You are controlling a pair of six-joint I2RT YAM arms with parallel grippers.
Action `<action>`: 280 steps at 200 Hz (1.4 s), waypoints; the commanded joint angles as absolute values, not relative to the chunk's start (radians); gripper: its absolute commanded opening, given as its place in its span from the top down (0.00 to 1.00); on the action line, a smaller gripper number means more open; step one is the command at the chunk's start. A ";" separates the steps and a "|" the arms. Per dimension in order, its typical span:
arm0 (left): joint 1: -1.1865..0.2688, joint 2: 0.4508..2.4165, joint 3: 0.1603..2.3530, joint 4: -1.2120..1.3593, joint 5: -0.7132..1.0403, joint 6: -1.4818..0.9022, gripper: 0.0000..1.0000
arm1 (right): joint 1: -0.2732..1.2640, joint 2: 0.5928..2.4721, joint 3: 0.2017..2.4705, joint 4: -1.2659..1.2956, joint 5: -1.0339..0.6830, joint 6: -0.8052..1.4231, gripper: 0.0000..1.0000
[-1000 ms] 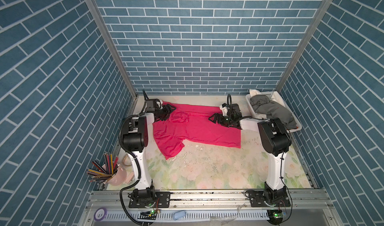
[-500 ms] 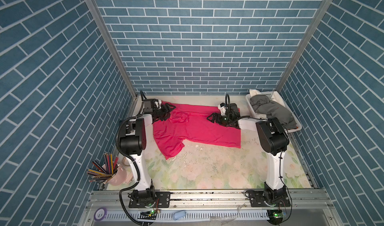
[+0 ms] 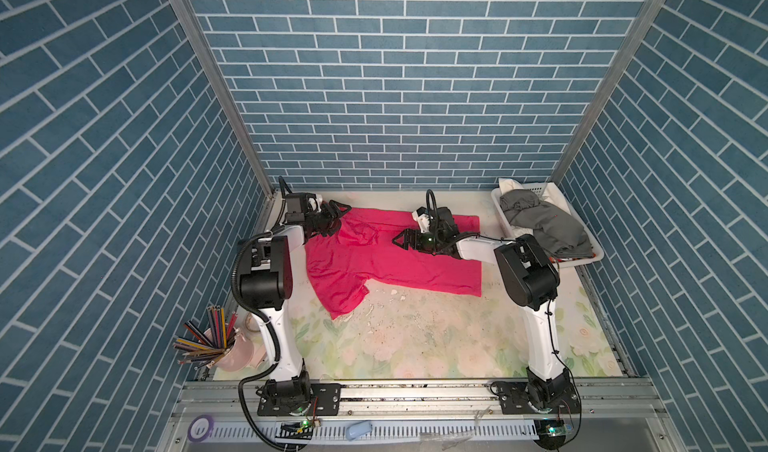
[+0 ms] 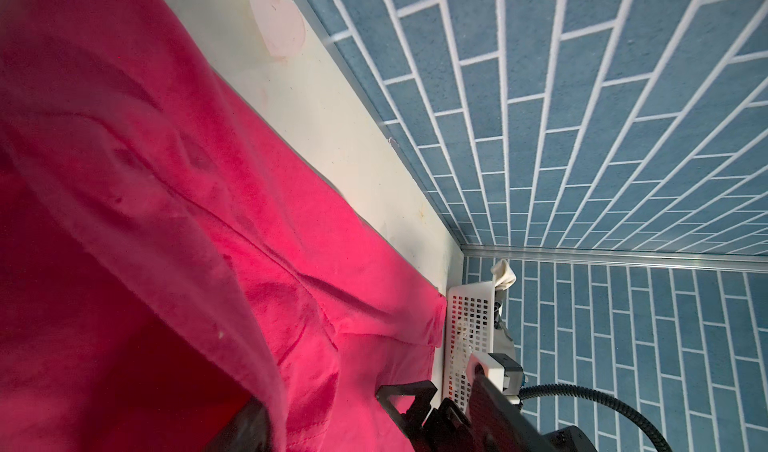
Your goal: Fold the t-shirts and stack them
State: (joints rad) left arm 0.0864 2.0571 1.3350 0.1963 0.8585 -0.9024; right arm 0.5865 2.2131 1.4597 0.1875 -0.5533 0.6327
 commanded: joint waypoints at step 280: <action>0.129 2.065 1.351 0.008 0.826 -0.770 0.24 | 0.779 2.417 1.906 0.192 -0.486 0.871 0.94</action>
